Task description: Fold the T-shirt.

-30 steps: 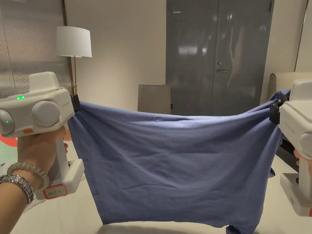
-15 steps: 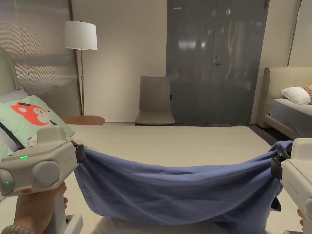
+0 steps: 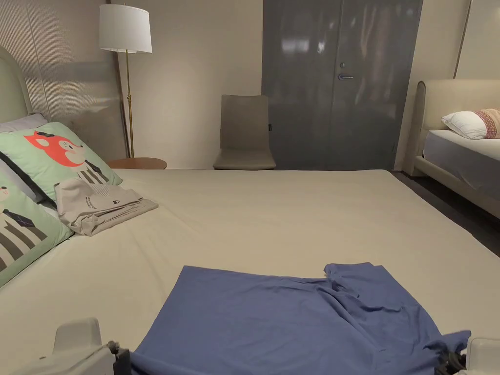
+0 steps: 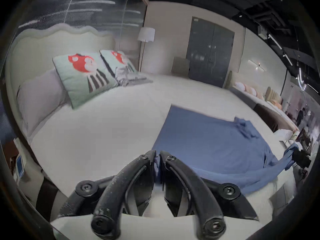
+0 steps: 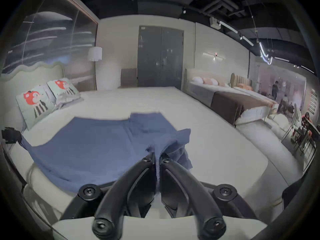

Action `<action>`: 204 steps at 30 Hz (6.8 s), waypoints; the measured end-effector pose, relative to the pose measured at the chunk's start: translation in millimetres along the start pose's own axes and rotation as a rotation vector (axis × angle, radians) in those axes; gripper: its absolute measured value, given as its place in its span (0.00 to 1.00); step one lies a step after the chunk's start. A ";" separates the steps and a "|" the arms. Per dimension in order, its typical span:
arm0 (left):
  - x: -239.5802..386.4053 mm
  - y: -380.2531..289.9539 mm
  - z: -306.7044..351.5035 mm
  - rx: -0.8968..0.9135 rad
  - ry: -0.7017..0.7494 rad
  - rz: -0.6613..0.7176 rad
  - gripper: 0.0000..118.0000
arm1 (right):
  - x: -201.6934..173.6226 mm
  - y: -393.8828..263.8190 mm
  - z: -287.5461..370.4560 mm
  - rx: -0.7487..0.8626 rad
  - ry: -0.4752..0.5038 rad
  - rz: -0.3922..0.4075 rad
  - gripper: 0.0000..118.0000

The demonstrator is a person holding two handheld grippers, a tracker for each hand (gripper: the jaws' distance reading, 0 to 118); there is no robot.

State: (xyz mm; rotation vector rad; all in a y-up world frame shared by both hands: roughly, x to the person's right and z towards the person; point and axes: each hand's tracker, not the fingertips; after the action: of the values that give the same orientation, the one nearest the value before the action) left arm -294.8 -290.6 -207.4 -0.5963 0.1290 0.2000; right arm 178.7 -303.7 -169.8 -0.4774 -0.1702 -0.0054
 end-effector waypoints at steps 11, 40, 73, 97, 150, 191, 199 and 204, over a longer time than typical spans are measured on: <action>-26.5 -41.4 -40.4 -0.283 0.064 -0.035 0.03 | 17.2 -60.3 -27.1 -0.332 -0.023 -0.041 0.03; 25.6 47.0 52.8 0.329 -0.066 -0.151 0.00 | -3.7 50.3 28.6 0.321 -0.038 -0.056 0.01; -34.7 -39.2 -17.4 -0.193 -0.060 -0.185 0.04 | 39.2 -22.1 -10.8 -0.109 -0.031 -0.081 0.98; 0.9 69.4 -52.3 -0.001 -0.097 -0.091 0.04 | 53.8 22.3 -24.3 -0.003 0.051 -0.188 0.02; 0.6 66.4 -144.9 -0.279 -0.156 -0.069 0.84 | 16.7 38.5 -72.9 0.026 -0.051 -0.084 0.01; -24.6 21.9 -51.5 -0.304 -0.043 -0.028 0.05 | 55.2 31.4 -65.4 -0.360 0.090 -0.071 0.05; -54.4 -24.6 -31.7 -0.352 0.030 0.019 0.05 | 48.5 -3.4 -55.2 -0.469 0.065 0.071 0.05; -60.0 -31.6 -40.9 -0.359 0.039 0.011 0.04 | 57.5 -18.8 -64.2 -0.492 0.043 0.069 0.05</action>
State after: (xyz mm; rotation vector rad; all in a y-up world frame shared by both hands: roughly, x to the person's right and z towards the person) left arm -348.6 -348.4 -213.1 -0.9578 0.1354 0.2244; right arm 244.9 -347.8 -207.8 -0.9733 -0.1093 0.0099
